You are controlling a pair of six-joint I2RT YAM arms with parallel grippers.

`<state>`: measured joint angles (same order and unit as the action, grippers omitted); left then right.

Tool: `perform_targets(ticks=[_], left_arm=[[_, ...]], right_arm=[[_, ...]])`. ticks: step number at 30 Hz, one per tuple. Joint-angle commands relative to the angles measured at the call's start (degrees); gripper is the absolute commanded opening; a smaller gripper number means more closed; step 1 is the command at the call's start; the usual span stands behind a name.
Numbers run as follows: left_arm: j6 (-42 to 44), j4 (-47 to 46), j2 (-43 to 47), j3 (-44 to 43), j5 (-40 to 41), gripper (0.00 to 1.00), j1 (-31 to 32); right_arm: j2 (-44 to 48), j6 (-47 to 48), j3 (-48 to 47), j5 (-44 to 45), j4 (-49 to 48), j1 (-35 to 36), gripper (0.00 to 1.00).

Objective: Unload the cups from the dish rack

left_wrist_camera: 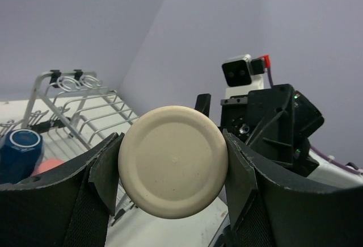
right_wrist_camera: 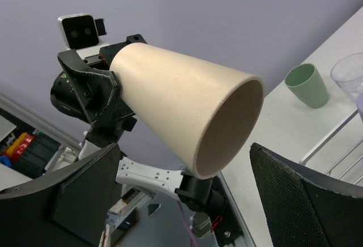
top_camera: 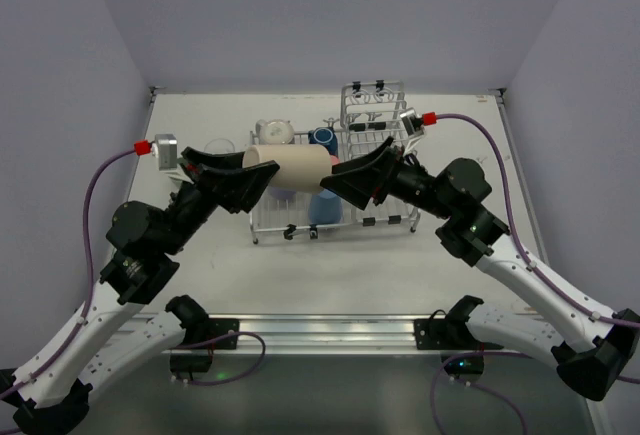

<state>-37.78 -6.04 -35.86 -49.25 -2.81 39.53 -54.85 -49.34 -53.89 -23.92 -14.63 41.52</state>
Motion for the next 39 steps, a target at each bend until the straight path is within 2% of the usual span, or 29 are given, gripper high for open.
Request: perform_targets(ticks=[1,6,9,10,11,13,14,16,17,19,20,22,24,25,26,28,30,31,32,35,39], left_arm=[[-3.2,-9.2,-0.1,0.6,-4.1,0.22,0.2],[-4.5,-14.3,-1.5,2.6,-7.1,0.22,0.1],[-4.8,-15.0,-3.2,2.8,-8.3,0.23,0.1],[-4.9,-15.5,-3.6,2.9,-8.7,0.24,0.2],[-5.0,-16.0,-3.9,3.5,-9.1,0.28,0.2],[-5.0,-16.9,-4.2,3.9,-9.6,0.33,0.2],[-4.9,-16.9,-4.2,4.1,-9.6,0.44,0.1],[-3.8,-15.6,-4.0,3.8,-9.3,0.62,0.2],[-3.1,-14.6,-4.0,3.5,-9.1,0.77,0.2],[-0.9,-11.2,-3.5,2.2,-8.5,0.9,0.2],[0.2,-9.9,-3.2,1.9,-8.1,0.96,0.1],[3.9,-4.4,-1.8,0.5,-6.5,1.0,0.1],[6.4,2.6,0.0,-0.4,-2.9,1.0,0.2],[9.3,5.6,0.3,-1.9,-1.3,1.0,0.2],[10.6,13.2,0.5,-2.7,2.2,1.0,0.1],[13.6,18.9,0.5,-3.7,6.0,1.0,0.2],[15.9,24.9,0.4,-3.9,9.2,1.0,0.2],[16.4,26.6,0.3,-3.7,9.5,1.0,0.1],[16.9,28.5,0.3,-2.8,9.4,1.0,0.1],[18.0,28.4,0.6,0.3,7.6,1.0,0.1],[19.5,26.9,-0.4,2.7,6.3,1.0,0.2]], right_arm=[[-0.3,-4.4,-0.6,-4.3,-5.8,0.2,0.99],[-1.9,-7.1,-1.2,-7.3,-10.8,0.5,0.96],[-3.9,-10.2,-1.1,-9.1,-16.8,0.5,0.81],[-4.7,-11.4,-1.2,-9.3,-18.0,0.5,0.74],[-5.1,-11.7,-1.1,-9.1,-20.2,0.5,0.58],[-5.5,-12.9,-0.4,-7.4,-21.7,0.5,0.36],[-5.3,-13.0,0.0,-6.3,-23.1,0.5,0.19],[-4.7,-12.5,0.6,-3.9,-23.2,0.5,0.04],[-3.3,-11.7,0.5,-2.6,-21.3,0.5,0.0],[-1.9,-7.1,-0.9,0.8,-17.9,0.4,0.0],[-1.2,-5.1,-1.8,1.9,-12.8,0.5,0.0],[0.6,2.0,-6.3,6.1,-6.0,0.3,0.0],[0.9,11.9,-10.7,9.8,6.9,-0.1,0.0],[0.4,15.3,-16.7,13.6,17.1,-1.3,0.0],[-0.3,18.6,-19.6,16.1,21.4,-2.0,0.0],[-2.6,26.4,-27.4,20.0,29.2,-5.7,0.0],[-4.9,35.3,-33.3,29.0,40.3,-8.5,0.0],[-8.5,37.3,-40.3,33.3,44.5,-12.1,0.0],[-10.2,38.9,-43.2,40.6,51.6,-14.2,0.0],[-14.3,41.3,-49.7,40.0,58.4,-23.3,0.0],[-17.2,41.9,-48.5,39.1,60.1,-30.5,0.0]])
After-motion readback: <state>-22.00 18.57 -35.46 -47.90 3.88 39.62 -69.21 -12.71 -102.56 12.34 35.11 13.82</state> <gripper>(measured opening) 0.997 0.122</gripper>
